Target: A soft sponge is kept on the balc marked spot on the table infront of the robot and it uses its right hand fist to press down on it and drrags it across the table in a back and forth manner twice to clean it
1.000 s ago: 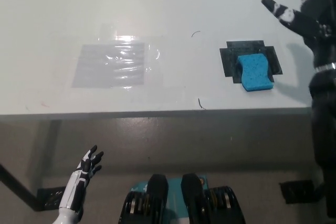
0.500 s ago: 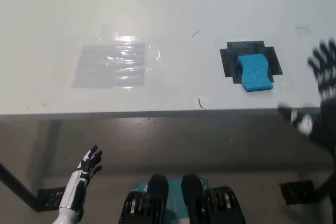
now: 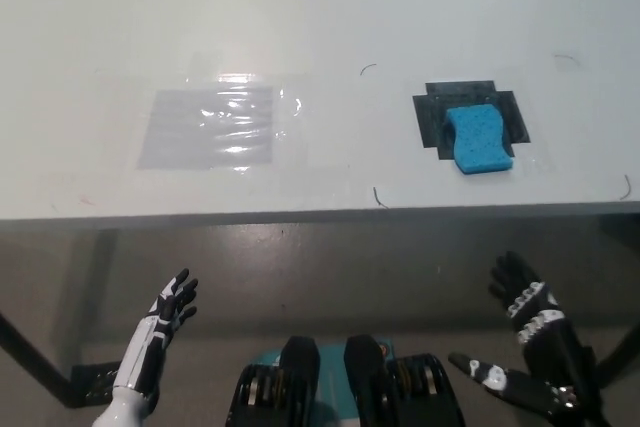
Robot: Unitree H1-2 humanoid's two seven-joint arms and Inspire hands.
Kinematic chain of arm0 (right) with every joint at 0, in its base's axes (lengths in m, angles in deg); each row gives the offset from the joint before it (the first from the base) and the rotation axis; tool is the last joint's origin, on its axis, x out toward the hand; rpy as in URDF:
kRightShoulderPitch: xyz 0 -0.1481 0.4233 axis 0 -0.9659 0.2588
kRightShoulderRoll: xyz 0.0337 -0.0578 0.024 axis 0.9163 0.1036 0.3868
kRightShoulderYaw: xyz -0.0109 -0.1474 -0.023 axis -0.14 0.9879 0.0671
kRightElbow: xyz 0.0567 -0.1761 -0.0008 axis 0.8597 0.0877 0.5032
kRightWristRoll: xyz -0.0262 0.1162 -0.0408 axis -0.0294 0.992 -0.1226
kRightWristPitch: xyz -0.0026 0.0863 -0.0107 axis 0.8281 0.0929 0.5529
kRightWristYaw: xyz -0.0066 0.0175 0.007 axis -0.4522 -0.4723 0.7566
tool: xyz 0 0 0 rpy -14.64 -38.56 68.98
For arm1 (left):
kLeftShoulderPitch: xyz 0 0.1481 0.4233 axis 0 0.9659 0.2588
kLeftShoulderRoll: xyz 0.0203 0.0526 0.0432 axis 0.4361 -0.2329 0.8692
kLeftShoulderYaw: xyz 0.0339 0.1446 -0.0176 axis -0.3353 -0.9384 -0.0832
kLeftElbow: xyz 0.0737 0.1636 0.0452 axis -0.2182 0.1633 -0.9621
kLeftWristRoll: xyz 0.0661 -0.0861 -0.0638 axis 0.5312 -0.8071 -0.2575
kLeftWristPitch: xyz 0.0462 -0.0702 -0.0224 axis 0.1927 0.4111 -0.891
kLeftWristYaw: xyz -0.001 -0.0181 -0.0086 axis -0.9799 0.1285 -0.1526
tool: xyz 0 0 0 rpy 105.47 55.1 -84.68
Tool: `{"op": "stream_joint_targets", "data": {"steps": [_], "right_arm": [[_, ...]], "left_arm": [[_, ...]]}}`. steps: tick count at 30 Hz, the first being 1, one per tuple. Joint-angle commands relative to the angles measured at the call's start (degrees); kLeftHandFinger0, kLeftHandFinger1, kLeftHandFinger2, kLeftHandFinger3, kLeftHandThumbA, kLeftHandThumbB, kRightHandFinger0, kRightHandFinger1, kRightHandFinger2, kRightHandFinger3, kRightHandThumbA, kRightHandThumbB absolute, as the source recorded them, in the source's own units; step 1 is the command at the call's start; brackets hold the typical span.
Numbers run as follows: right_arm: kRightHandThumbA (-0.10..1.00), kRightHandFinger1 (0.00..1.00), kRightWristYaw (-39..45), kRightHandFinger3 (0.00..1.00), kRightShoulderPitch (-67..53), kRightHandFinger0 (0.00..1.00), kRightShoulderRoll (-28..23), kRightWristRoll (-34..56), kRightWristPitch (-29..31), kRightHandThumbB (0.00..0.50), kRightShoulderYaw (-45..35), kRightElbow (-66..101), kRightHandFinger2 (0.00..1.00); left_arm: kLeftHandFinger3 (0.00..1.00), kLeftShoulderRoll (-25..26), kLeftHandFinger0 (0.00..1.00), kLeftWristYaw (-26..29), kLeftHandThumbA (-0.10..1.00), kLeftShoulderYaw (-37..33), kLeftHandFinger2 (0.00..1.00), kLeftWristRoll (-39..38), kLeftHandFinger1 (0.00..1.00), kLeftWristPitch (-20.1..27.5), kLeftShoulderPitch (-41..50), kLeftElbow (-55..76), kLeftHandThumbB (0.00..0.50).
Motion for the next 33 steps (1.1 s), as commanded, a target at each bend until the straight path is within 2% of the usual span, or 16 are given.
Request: {"op": "stream_joint_targets", "data": {"steps": [1,3,4,5,7,11,13,18,24,26,28,33], "right_arm": [[1.00,1.00,0.5,1.00,3.2,1.00,-0.2,-0.5,2.9,0.240,-0.4,-3.4,1.00],[1.00,1.00,0.3,1.00,3.8,1.00,-0.6,-0.9,2.3,0.228,-0.5,-3.3,1.00],[1.00,1.00,0.3,1.00,3.9,1.00,-0.8,-0.9,2.4,0.206,-0.6,-3.7,1.00],[1.00,1.00,0.2,1.00,4.1,1.00,-0.8,-1.0,2.5,0.216,-0.7,-3.9,1.00],[1.00,1.00,0.1,1.00,4.2,1.00,-0.7,-1.0,2.2,0.199,-0.7,-3.9,1.00],[1.00,1.00,0.6,1.00,4.3,1.00,-0.9,-0.6,2.2,0.197,-0.6,-4.2,1.00],[1.00,1.00,0.6,1.00,4.3,1.00,-0.9,-0.8,2.5,0.167,-0.5,-4.5,1.00],[1.00,1.00,0.7,1.00,4.6,1.00,-1.0,-1.3,2.1,0.160,-0.2,-4.4,1.00],[1.00,1.00,0.9,1.00,5.3,1.00,-1.1,-1.3,1.5,0.151,-0.3,-4.3,1.00],[1.00,1.00,1.0,1.00,5.5,1.00,-1.2,-1.5,1.6,0.147,-0.2,-4.5,1.00],[1.00,1.00,1.1,1.00,5.4,1.00,-1.4,-1.7,1.0,0.126,-0.1,-4.1,1.00],[1.00,1.00,1.4,1.00,5.5,1.00,-1.9,-2.2,1.0,0.112,0.3,-4.4,1.00]], "left_arm": [[1.00,0.8,1.00,-0.3,1.00,0.2,1.00,-0.2,1.00,1.0,-1.5,1.3,0.490],[1.00,0.7,1.00,-0.5,1.00,0.3,1.00,-0.4,1.00,0.8,-1.9,1.4,0.488],[1.00,0.6,1.00,-0.4,1.00,0.3,1.00,-0.4,1.00,0.7,-2.0,1.3,0.491],[1.00,0.7,1.00,-0.6,1.00,0.2,1.00,-0.4,1.00,0.3,-2.0,1.5,0.500],[1.00,0.9,1.00,-0.9,1.00,-0.1,1.00,-0.2,1.00,0.2,-2.0,1.8,0.500],[1.00,0.8,1.00,-0.5,1.00,0.0,1.00,0.2,1.00,0.0,-2.1,2.2,0.496],[1.00,1.1,1.00,-0.7,1.00,-0.1,1.00,0.4,1.00,0.0,-2.3,1.8,0.500],[1.00,1.3,1.00,-1.2,1.00,-0.3,1.00,0.2,1.00,0.1,-2.2,2.2,0.488],[1.00,0.9,1.00,-0.8,1.00,-0.1,1.00,0.4,1.00,-0.1,-2.3,2.3,0.500],[1.00,0.8,1.00,-0.8,1.00,-0.1,1.00,0.3,1.00,-0.3,-2.2,2.5,0.486],[1.00,0.8,1.00,-0.8,1.00,-0.1,1.00,0.4,1.00,-0.5,-2.1,2.7,0.483],[1.00,0.7,1.00,-0.9,1.00,-0.1,1.00,0.2,1.00,-0.2,-1.8,2.5,0.487]]}}
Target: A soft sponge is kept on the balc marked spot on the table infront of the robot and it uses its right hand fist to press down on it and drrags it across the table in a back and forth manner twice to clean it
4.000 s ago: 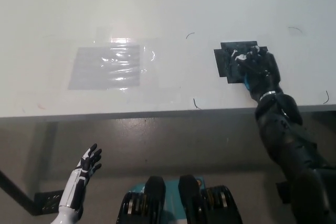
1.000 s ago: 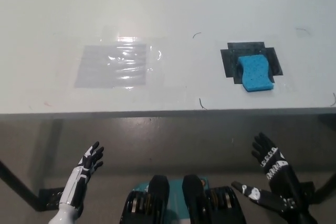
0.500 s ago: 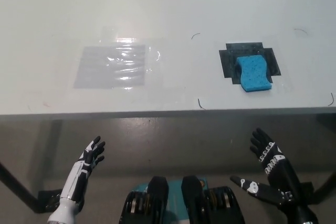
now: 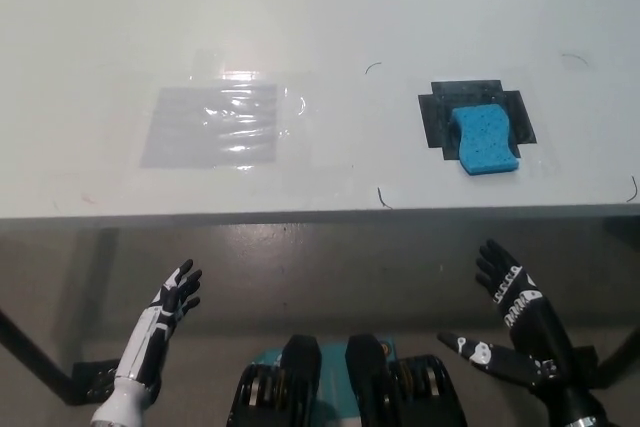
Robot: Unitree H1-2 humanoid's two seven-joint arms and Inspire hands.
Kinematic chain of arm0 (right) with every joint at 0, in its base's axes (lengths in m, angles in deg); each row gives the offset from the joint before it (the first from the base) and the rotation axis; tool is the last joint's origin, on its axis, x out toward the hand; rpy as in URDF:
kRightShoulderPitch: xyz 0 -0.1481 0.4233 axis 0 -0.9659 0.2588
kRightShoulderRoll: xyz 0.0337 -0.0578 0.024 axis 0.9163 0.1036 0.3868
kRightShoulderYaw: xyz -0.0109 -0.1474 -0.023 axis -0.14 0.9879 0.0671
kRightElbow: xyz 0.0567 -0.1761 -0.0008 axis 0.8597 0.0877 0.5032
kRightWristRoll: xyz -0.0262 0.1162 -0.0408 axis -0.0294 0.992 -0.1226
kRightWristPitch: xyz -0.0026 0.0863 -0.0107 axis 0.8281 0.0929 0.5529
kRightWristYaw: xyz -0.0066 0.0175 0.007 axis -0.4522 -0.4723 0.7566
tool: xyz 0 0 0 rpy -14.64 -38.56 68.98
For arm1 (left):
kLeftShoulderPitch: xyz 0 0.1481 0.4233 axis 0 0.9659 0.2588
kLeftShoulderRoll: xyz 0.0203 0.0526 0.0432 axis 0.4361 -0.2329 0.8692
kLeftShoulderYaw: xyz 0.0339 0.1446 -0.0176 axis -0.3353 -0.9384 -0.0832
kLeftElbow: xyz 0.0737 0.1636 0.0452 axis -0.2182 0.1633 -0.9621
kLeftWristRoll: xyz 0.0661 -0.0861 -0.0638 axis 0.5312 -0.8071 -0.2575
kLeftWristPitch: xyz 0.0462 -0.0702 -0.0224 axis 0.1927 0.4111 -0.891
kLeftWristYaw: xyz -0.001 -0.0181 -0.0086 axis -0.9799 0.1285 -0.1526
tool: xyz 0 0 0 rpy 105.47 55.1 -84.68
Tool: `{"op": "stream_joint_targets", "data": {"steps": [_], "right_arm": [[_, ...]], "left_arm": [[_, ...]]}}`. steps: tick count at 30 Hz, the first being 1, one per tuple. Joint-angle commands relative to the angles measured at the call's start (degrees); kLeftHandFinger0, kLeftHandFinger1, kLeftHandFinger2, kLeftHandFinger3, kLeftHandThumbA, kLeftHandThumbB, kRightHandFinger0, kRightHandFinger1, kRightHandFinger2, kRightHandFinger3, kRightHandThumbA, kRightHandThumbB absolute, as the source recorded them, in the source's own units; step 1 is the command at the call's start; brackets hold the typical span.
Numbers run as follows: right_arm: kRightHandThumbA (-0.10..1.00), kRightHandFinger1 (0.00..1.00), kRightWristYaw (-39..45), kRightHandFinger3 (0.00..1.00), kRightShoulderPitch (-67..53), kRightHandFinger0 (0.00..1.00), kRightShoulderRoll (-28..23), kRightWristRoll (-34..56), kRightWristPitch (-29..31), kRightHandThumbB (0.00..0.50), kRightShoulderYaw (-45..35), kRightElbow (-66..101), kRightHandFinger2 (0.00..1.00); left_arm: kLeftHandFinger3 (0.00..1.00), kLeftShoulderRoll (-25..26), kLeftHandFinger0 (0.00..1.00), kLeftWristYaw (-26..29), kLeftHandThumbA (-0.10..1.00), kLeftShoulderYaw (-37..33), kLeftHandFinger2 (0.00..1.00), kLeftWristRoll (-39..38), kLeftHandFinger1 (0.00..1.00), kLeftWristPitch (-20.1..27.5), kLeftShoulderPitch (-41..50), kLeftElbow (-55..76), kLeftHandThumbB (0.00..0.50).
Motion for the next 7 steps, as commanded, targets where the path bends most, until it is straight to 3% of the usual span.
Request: {"op": "stream_joint_targets", "data": {"steps": [1,7], "right_arm": [[1.00,1.00,1.1,1.00,1.2,1.00,-0.8,-0.6,0.8,0.112,0.3,0.3,1.00],[1.00,1.00,1.2,1.00,1.0,1.00,-1.1,-0.6,0.3,0.105,0.6,0.3,1.00]], "left_arm": [[1.00,0.5,1.00,-0.1,1.00,0.0,1.00,0.1,1.00,0.0,-0.7,1.9,0.487],[1.00,0.6,1.00,0.1,1.00,-0.2,1.00,0.9,1.00,0.3,-0.4,2.1,0.476]]}}
